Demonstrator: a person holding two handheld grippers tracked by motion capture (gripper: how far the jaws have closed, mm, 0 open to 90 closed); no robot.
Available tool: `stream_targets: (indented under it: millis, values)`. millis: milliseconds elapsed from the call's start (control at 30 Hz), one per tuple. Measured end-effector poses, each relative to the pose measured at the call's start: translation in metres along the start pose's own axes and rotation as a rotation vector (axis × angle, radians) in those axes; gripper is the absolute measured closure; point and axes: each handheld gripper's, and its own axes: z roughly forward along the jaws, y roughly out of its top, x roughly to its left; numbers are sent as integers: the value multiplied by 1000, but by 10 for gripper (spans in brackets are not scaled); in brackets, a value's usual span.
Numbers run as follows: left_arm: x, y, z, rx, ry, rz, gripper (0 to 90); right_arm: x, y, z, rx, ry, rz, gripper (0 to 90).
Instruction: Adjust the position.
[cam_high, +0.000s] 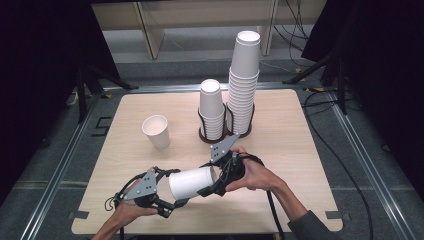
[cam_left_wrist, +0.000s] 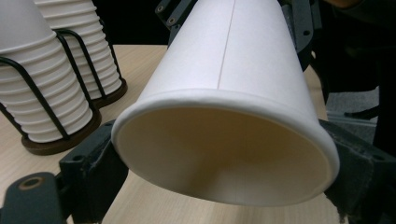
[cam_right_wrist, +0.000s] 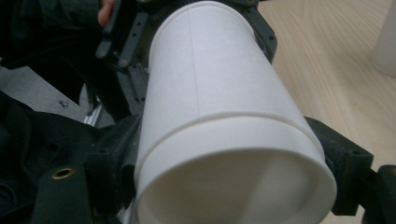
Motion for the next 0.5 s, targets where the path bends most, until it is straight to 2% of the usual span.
stream_targets:
  millis: [33,100,200,267,300,333,367,400,433,467,500]
  values:
    - [0,0,0,13,0,10,111,2,0,0,21,-17,21,210]
    - [0,0,1,42,6,21,112,1,0,0,31,-39,-18,190]
    - [-2,0,2,87,10,33,114,5,3,-1,101,-110,-54,162]
    - [-3,1,4,113,12,32,115,12,5,-1,150,-153,-39,164]
    - [-3,1,5,123,14,39,115,11,7,1,163,-173,-106,159]
    - [-5,1,5,134,13,31,115,16,8,2,196,-191,-81,160]
    - [-4,2,5,153,14,39,115,18,9,4,212,-199,-99,166]
    - [-5,2,7,159,17,39,115,18,11,6,219,-209,-169,164]
    - [-6,3,7,174,18,32,115,22,12,9,241,-216,-135,164]
    - [-6,3,8,179,21,32,115,24,13,12,253,-221,-161,165]
    - [-7,4,8,193,21,31,115,26,13,14,275,-234,-161,165]
